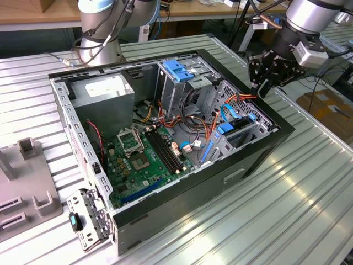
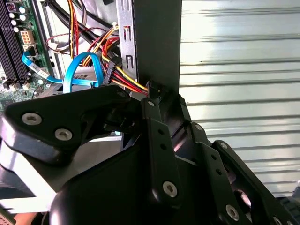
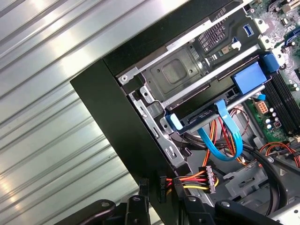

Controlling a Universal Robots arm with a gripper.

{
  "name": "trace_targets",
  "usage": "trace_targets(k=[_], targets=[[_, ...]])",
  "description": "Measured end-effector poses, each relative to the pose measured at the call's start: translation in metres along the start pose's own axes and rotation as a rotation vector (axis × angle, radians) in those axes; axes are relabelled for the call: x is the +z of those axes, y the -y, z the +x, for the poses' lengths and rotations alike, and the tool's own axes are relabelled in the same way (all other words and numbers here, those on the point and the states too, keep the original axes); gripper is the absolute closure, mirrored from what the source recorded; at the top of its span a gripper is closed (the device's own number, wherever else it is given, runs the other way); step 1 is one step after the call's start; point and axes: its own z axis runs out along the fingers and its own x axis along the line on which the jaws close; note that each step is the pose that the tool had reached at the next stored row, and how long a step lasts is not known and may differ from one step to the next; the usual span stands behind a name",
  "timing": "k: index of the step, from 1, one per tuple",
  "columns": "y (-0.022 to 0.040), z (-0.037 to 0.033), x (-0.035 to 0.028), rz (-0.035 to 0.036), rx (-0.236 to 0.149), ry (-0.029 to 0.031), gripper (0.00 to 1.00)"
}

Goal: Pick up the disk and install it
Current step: 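Insert the second disk wire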

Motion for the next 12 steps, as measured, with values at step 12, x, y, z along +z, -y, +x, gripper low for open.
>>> trace_targets(k=[12], targets=[[-0.0017,0.0011,-0.0007,0.0000,0.000,0.0000,0.67]])
